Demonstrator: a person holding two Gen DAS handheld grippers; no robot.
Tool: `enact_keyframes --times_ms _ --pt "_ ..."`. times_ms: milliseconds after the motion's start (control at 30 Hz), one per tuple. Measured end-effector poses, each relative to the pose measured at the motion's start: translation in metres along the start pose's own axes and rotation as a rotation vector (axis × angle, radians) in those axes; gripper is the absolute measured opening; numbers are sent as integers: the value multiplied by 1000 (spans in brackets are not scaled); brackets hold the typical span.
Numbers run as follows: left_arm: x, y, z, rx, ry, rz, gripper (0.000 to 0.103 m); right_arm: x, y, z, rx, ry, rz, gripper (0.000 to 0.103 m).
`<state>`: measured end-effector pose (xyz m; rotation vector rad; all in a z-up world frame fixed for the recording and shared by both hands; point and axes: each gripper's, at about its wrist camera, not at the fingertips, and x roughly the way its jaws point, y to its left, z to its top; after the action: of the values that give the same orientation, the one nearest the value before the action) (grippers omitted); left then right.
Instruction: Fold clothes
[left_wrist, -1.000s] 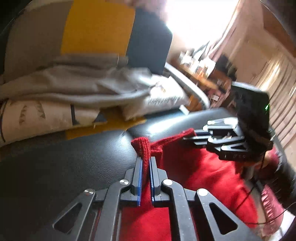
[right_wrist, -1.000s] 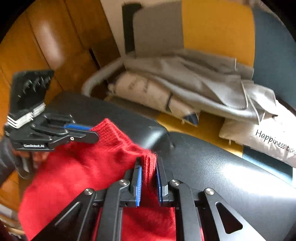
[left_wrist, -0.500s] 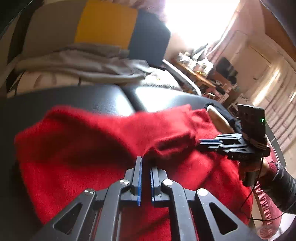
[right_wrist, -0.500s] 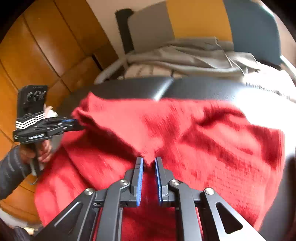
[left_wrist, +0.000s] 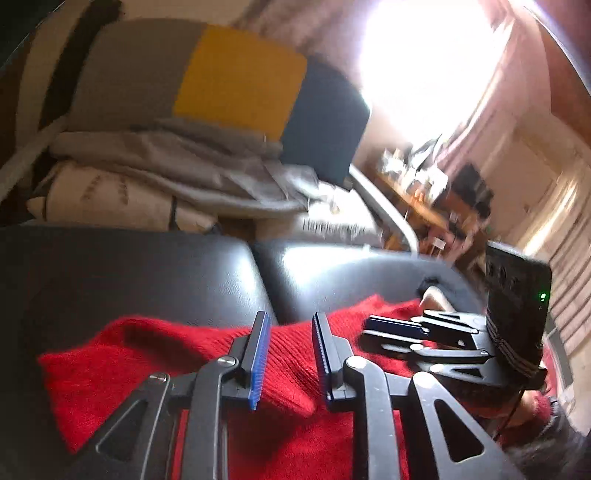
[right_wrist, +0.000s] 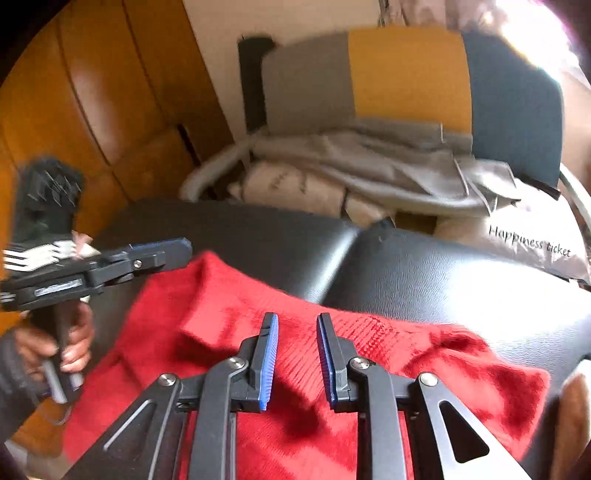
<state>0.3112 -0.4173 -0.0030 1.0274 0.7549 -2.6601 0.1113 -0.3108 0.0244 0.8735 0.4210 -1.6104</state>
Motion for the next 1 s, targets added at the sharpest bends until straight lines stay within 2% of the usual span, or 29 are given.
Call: enact_keyframes --times_ms 67,133,233,433,567,667,733,800,833,900,967,1000 --pt "14 -4 -10 38 37 21 23 21 -1 -4 -8 58 -43 23" --pt "18 -4 -36 80 19 31 22 25 -4 -28 -45 73 -97 24" --pt "21 -5 -62 125 -9 43 23 9 -9 -62 -78 -63 -84 25" --pt "30 8 -56 58 -17 29 23 9 -17 -62 -29 -79 -65 26" --pt "28 -1 -53 81 -14 66 23 11 -16 -61 0 -79 -40 27" --pt "10 -6 -50 11 -6 91 23 6 -11 -56 18 -56 -64 27" --pt "-14 -9 -56 -43 -26 93 26 -1 -7 -52 35 -34 -88 38" --pt "-43 -10 -71 -88 -62 75 28 -29 3 -59 73 -77 -73 83" --pt "-58 -9 -81 -111 -74 69 29 -43 7 -64 90 -102 -63 89" --pt "-89 -4 -112 -154 -75 66 30 -79 12 -90 139 -143 -16 92" --pt "-116 1 -138 -192 -80 62 31 -116 17 -122 215 -155 18 94" --pt "-127 3 -152 -208 -75 66 32 -132 12 -142 272 -151 25 99"
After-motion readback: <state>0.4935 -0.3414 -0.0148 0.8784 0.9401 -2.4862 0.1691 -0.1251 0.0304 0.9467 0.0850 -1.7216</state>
